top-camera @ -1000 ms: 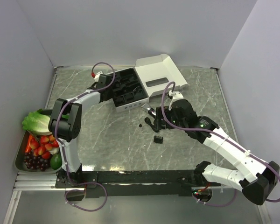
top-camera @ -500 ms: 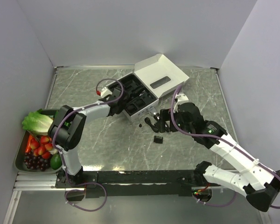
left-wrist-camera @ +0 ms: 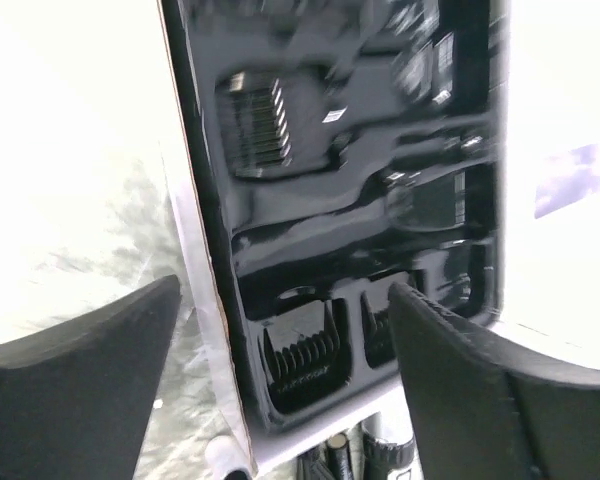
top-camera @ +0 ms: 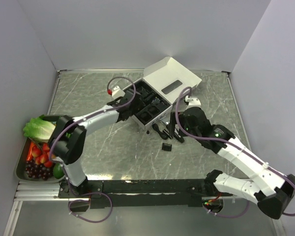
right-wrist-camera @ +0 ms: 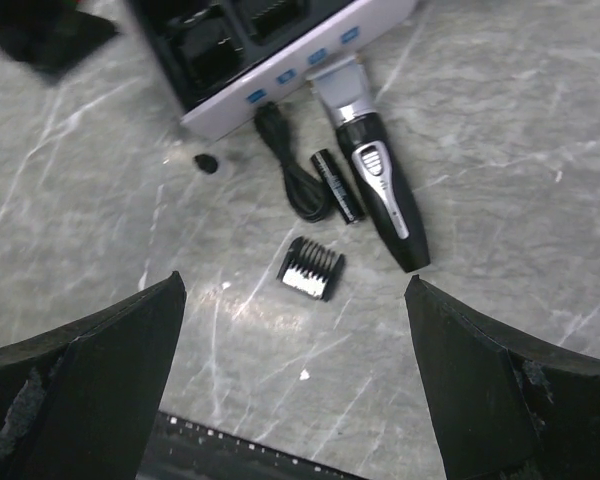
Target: Sort the hair-cutting tools
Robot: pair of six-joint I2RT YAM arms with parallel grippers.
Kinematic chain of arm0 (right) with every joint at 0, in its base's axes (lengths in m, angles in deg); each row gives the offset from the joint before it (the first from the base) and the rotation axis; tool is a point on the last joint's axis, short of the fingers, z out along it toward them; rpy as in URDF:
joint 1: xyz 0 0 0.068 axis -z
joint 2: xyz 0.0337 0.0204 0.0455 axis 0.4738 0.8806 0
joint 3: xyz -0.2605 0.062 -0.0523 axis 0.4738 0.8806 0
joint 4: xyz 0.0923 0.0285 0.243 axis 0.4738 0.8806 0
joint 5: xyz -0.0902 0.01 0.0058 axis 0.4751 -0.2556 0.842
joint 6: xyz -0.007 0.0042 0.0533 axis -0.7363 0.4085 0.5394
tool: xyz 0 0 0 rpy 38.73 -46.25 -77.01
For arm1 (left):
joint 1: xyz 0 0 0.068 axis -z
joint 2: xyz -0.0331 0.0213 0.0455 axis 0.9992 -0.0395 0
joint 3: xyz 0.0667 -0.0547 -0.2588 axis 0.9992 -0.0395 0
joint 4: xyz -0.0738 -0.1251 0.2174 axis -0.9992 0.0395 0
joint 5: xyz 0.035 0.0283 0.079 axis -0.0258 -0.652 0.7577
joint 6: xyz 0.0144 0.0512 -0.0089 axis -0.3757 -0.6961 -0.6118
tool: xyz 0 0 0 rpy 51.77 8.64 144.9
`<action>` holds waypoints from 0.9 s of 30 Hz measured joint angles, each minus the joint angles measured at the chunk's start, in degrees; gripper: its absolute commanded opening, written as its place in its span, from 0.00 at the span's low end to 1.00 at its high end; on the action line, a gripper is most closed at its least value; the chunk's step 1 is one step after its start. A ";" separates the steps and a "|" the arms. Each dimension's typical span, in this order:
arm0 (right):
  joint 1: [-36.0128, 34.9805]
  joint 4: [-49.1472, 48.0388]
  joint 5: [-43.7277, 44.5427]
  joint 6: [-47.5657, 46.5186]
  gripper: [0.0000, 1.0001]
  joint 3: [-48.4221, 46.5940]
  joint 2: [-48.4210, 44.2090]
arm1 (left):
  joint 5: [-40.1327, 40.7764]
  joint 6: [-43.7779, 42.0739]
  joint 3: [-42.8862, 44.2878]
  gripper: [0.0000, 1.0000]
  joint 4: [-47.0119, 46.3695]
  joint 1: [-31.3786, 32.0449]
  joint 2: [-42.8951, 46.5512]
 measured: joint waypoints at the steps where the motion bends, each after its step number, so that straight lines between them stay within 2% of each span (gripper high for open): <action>1: 0.22 -0.07 0.72 0.50 1.00 -0.15 1.07 | 0.63 -1.09 0.26 0.94 0.57 -0.13 1.25; 4: 2.54 -0.20 2.32 2.47 1.00 -1.57 5.60 | 3.06 -5.53 1.79 0.95 3.04 -1.20 6.12; 7: 8.22 -1.18 2.56 4.37 1.00 -2.82 9.73 | 4.50 -10.21 4.81 0.95 4.52 -3.28 8.72; 11: 16.02 -2.62 2.78 6.91 1.00 -3.30 13.86 | 4.13 -16.44 8.59 0.96 4.90 -10.34 7.96; 17: 19.39 -3.56 2.84 9.16 1.00 -4.59 19.85 | 3.82 -26.77 17.97 0.97 4.61 -19.12 -2.75; 27: 19.39 -5.29 3.06 11.13 1.00 -8.46 31.36 | -2.97 -40.94 28.72 0.97 -2.34 -20.24 -18.16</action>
